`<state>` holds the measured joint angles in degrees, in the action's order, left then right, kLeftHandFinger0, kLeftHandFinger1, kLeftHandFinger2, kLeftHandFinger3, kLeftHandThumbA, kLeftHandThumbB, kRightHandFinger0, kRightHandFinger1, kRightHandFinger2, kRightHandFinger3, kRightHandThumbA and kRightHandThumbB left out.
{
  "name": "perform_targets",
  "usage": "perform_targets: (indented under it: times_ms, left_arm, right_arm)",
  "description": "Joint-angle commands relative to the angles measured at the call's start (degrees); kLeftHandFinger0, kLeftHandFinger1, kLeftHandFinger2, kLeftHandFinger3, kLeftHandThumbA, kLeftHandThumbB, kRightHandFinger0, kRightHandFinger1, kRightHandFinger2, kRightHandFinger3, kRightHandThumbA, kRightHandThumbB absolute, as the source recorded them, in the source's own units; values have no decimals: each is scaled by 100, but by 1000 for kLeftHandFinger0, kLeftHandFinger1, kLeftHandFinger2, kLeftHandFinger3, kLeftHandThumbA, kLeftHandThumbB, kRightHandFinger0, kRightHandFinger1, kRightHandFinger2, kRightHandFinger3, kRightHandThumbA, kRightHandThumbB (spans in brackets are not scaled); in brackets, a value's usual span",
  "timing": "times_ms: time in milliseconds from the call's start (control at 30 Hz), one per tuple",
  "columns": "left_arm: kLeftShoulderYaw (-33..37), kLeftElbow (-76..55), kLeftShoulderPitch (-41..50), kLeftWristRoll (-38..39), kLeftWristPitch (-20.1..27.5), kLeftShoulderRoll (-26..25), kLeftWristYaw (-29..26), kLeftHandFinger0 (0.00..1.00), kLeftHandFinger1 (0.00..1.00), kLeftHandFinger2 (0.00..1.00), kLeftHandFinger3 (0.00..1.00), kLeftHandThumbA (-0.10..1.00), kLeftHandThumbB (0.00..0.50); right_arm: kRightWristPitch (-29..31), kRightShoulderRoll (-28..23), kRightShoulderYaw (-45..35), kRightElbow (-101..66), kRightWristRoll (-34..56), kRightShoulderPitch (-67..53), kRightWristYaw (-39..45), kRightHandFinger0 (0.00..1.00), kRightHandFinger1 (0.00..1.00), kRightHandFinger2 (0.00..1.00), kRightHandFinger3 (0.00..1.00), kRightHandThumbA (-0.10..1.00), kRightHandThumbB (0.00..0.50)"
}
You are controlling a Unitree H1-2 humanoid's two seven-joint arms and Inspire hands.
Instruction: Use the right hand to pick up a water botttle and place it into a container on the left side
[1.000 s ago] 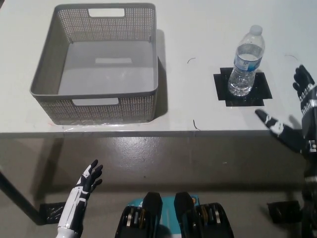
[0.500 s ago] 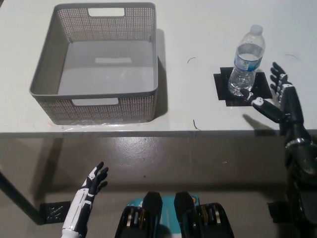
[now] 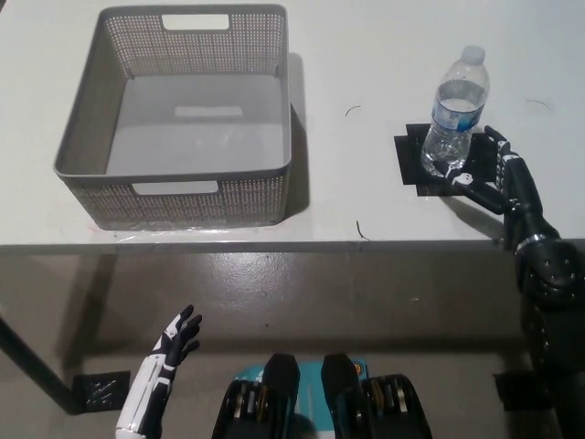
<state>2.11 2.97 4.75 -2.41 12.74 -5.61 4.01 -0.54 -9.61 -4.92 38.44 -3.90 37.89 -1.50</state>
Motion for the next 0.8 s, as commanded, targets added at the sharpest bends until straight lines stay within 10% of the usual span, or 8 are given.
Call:
perform_targets:
  times_ms: [0, 767]
  left_arm:
    - [17, -81, -9, 125, 286, -66, 114, 1000, 1000, 1000, 1000, 1000, 136]
    - [56, -44, -16, 140, 334, -119, 267, 1000, 1000, 1000, 1000, 1000, 139]
  right_arm:
    - [100, -177, 91, 74, -29, 378, 48, 1000, 1000, 1000, 1000, 1000, 500]
    - [634, -16, 302, 2808, -106, 2251, -313, 1000, 1000, 1000, 1000, 1000, 500]
